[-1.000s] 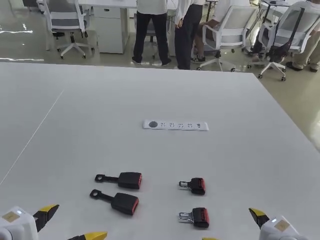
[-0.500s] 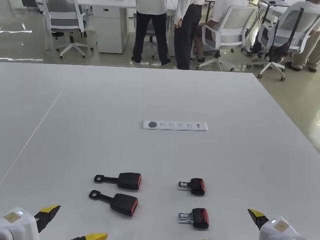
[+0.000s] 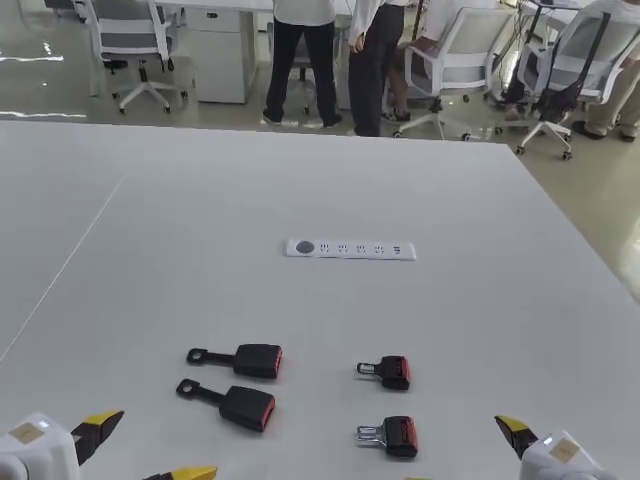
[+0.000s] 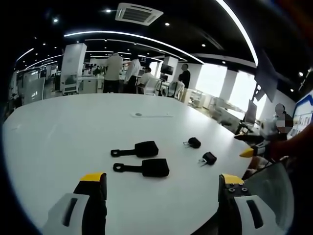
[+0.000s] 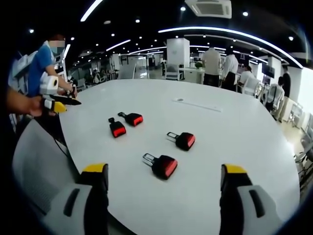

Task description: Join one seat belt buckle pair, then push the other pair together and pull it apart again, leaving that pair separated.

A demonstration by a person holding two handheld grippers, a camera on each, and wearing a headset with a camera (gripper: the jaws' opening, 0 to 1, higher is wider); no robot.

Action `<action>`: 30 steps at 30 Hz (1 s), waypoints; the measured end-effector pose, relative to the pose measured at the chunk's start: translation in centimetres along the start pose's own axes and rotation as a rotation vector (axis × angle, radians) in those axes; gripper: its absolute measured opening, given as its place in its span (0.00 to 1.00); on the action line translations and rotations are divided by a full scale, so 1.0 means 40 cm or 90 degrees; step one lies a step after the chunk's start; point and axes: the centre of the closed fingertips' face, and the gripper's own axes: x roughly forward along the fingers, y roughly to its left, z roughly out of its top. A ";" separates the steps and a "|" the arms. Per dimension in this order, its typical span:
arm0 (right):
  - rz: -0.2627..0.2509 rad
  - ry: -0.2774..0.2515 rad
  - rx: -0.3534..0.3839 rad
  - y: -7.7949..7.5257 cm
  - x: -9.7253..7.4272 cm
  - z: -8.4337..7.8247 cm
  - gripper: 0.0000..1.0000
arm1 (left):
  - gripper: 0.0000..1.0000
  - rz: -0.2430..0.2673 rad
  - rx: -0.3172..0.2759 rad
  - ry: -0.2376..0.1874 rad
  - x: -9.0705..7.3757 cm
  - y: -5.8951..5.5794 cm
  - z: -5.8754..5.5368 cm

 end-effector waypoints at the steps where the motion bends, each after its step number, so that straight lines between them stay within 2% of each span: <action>1: 0.002 0.001 -0.001 -0.002 0.002 -0.001 0.97 | 0.97 0.000 0.001 0.001 0.001 0.000 0.000; 13: 0.035 0.017 -0.009 0.001 0.024 -0.002 0.96 | 0.95 -0.017 0.010 0.021 0.025 -0.003 -0.006; 22: 0.062 0.031 -0.023 0.011 0.057 -0.003 0.95 | 0.93 -0.027 0.019 0.034 0.049 0.001 -0.004; 25: 0.073 0.024 -0.029 0.013 0.068 0.004 0.93 | 0.93 -0.033 0.027 0.040 0.063 0.011 -0.006; 30: 0.090 0.040 -0.033 0.013 0.089 0.000 0.92 | 0.91 -0.046 0.042 0.056 0.084 0.022 -0.013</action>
